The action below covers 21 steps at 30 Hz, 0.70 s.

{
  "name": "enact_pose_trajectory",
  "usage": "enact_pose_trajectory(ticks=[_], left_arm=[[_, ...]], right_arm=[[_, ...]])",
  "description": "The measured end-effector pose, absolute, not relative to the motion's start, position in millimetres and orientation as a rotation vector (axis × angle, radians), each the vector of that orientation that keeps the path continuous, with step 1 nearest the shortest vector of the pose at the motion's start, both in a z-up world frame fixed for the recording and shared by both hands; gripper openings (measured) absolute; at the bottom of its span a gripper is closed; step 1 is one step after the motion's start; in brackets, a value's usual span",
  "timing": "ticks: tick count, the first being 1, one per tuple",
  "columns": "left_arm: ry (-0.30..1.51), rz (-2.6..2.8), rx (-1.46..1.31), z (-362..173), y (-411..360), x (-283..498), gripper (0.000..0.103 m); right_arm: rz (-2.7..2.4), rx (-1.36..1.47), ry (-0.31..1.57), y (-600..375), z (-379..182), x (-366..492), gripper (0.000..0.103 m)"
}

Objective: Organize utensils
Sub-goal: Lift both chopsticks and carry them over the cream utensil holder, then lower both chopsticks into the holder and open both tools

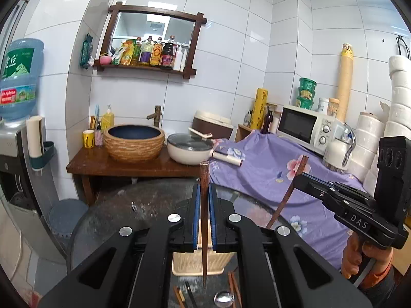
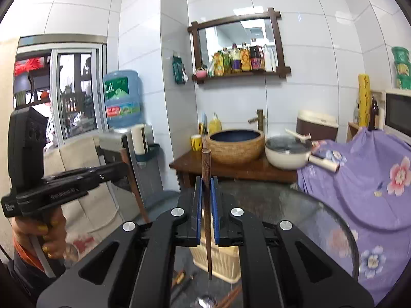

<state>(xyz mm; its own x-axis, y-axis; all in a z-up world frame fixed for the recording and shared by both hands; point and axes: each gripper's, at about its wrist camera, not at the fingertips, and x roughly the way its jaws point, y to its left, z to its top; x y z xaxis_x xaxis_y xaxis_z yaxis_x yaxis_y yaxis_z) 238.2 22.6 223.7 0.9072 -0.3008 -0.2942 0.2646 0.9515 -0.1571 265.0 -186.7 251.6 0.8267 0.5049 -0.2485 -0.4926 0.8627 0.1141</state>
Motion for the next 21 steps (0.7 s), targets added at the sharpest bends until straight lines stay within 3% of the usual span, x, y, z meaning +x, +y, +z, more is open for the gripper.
enact_pose_trajectory(ticks=[8, 21], left_arm=[[0.273, -0.215, -0.125, 257, 14, 290, 0.007], [0.409, -0.153, -0.164, 174, 14, 340, 0.007]], right_arm=[[0.470, 0.052, 0.195, -180, 299, 301, 0.007], [0.407, 0.073, 0.356, -173, 205, 353, 0.007]])
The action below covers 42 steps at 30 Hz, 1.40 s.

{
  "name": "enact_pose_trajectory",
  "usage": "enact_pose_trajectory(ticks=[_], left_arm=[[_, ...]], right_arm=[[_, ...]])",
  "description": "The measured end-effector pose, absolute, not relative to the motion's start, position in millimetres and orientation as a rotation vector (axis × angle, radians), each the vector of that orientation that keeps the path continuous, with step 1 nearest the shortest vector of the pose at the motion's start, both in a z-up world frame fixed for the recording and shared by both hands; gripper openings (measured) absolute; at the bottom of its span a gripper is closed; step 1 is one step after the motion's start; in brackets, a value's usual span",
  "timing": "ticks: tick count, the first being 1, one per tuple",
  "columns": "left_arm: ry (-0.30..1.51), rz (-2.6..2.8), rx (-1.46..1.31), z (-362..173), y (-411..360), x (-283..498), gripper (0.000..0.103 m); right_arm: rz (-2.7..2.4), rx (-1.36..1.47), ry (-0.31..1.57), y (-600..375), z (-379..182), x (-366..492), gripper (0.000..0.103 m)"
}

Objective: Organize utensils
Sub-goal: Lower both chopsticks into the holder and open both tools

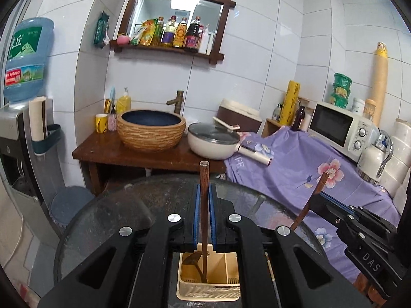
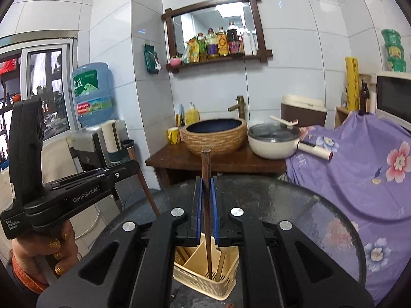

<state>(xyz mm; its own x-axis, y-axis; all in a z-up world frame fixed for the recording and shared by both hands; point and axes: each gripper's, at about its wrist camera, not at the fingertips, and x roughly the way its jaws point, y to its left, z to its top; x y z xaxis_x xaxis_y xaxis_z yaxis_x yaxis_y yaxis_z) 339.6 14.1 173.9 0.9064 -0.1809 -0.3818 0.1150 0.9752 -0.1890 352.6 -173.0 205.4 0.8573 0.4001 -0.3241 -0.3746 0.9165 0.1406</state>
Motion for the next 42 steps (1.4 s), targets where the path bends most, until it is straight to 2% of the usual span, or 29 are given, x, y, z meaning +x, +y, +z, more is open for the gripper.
enact_pose_trajectory(ticks=[9, 20, 21, 23, 24, 25, 27, 29, 34, 42], left_arm=[[0.500, -0.146, -0.178, 131, 15, 350, 0.007], [0.517, -0.138, -0.163, 122, 15, 354, 0.005], [0.513, -0.137, -0.161, 123, 15, 353, 0.005], [0.507, -0.141, -0.160, 124, 16, 351, 0.009], [0.506, -0.143, -0.162, 124, 15, 349, 0.015], [0.503, -0.146, -0.164, 124, 16, 346, 0.024], [0.489, -0.150, -0.169, 124, 17, 339, 0.038], [0.475, -0.146, -0.166, 122, 18, 330, 0.046], [0.463, -0.140, -0.178, 116, 24, 303, 0.077], [0.468, -0.113, -0.132, 93, 23, 262, 0.094]], right_arm=[[0.405, 0.079, 0.412, -170, 169, 364, 0.007], [0.396, 0.101, 0.398, -172, 166, 365, 0.009], [0.397, 0.106, 0.401, -172, 166, 365, 0.013], [0.392, 0.112, 0.391, -174, 166, 363, 0.033], [0.384, 0.114, 0.379, -175, 166, 361, 0.048], [0.381, 0.119, 0.366, -177, 166, 359, 0.051], [0.374, 0.114, 0.356, -178, 165, 354, 0.051], [0.373, 0.104, 0.362, -178, 162, 349, 0.051], [0.353, 0.071, 0.362, -181, 151, 330, 0.051], [0.346, 0.029, 0.380, -184, 123, 285, 0.052]])
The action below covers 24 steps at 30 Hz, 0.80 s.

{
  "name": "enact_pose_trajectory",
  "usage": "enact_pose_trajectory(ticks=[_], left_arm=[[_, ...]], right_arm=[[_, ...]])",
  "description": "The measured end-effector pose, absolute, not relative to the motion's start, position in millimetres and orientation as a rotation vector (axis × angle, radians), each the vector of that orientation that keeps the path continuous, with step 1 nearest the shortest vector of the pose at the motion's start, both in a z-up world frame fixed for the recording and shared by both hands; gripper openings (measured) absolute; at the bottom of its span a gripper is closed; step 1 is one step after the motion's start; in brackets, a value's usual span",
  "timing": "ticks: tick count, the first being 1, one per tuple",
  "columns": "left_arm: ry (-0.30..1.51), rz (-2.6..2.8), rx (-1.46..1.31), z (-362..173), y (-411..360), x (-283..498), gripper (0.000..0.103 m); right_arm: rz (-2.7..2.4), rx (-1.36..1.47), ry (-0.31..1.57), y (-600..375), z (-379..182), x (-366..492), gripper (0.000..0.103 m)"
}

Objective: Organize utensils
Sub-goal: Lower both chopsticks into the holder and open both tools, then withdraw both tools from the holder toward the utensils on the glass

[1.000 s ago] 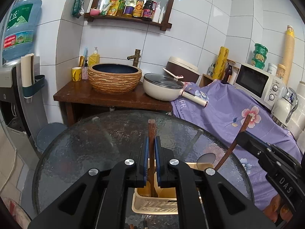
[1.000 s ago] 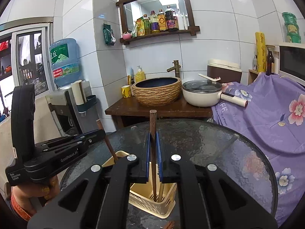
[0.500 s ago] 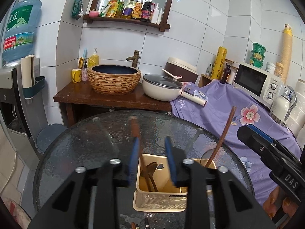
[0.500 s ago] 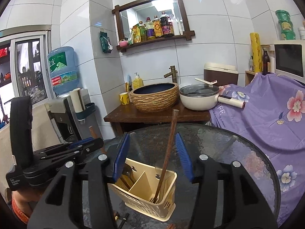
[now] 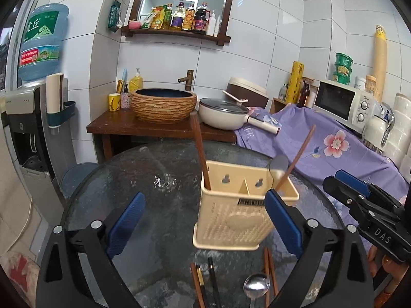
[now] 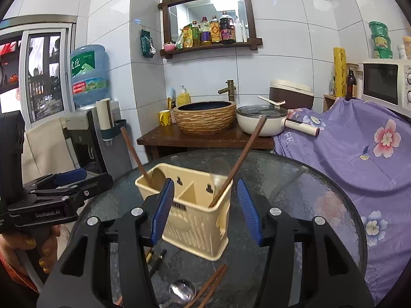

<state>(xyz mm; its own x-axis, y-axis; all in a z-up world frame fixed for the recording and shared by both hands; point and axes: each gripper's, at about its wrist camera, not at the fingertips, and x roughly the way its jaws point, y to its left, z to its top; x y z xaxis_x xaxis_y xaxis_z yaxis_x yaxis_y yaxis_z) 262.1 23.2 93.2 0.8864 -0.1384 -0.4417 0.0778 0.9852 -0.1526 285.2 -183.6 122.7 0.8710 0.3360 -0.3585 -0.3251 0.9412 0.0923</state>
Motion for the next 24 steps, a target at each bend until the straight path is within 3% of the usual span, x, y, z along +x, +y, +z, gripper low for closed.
enact_pose_trajectory(ticks=[24], left_arm=[[0.721, 0.003, -0.177, -11, 41, 237, 0.094]], right_arm=[[0.278, -0.034, 0.756, -177, -8, 267, 0.055]])
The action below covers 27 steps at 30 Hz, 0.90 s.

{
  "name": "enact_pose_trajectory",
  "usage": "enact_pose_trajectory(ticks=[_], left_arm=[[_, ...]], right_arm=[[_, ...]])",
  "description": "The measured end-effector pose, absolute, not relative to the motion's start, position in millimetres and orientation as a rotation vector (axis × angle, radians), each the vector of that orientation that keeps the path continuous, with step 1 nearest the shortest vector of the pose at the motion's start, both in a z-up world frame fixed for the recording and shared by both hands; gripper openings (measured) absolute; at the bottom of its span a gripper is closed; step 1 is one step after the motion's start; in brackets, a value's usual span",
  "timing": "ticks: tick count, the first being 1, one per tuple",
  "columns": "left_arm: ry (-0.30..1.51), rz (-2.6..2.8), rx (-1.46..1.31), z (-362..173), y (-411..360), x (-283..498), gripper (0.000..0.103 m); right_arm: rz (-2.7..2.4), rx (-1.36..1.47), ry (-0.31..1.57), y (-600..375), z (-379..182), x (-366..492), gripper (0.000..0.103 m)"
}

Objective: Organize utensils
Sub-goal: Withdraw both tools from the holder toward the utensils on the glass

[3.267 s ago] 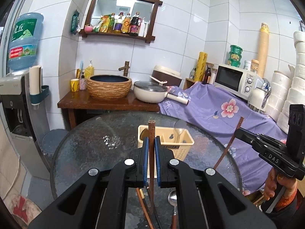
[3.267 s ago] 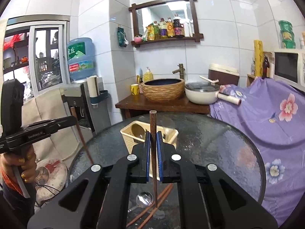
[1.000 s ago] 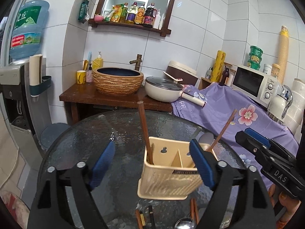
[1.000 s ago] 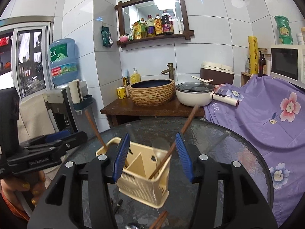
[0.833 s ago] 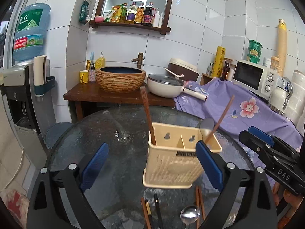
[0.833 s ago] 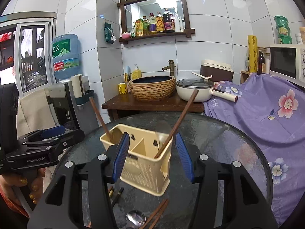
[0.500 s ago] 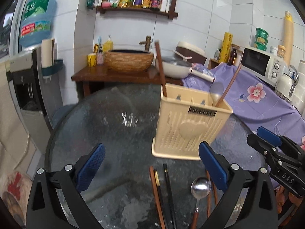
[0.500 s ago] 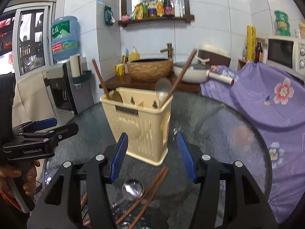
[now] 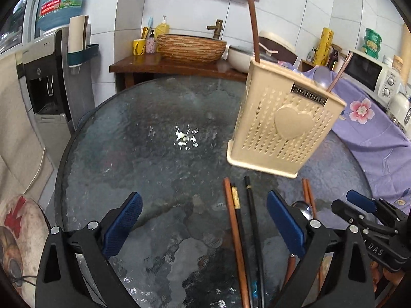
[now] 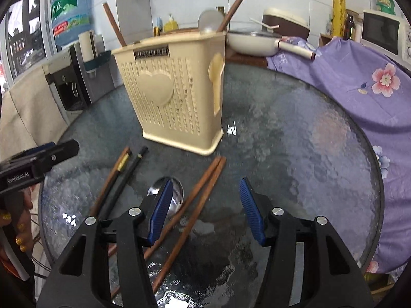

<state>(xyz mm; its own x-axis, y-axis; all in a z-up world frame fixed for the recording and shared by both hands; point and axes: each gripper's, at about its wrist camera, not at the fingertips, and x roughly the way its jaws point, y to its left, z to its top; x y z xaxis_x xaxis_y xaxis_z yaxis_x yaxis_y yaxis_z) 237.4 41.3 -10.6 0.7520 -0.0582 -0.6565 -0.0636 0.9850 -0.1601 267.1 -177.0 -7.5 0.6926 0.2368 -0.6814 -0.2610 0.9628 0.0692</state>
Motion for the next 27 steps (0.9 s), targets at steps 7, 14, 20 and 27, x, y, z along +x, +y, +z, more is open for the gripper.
enact_pose_trajectory(ticks=[7, 14, 20, 27], left_arm=[[0.778, 0.016, -0.192, -32, 47, 237, 0.074], [0.838, 0.015, -0.196, -48, 51, 239, 0.053], [0.849, -0.004, -0.186, -50, 45, 241, 0.047], [0.863, -0.031, -0.170, -51, 35, 245, 0.041]], right_arm=[[0.259, -0.048, 0.791, -175, -21, 266, 0.055], [0.222, -0.045, 0.815, -179, -28, 269, 0.054], [0.212, -0.050, 0.840, -177, -34, 274, 0.048], [0.223, -0.051, 0.859, -170, -37, 277, 0.047]])
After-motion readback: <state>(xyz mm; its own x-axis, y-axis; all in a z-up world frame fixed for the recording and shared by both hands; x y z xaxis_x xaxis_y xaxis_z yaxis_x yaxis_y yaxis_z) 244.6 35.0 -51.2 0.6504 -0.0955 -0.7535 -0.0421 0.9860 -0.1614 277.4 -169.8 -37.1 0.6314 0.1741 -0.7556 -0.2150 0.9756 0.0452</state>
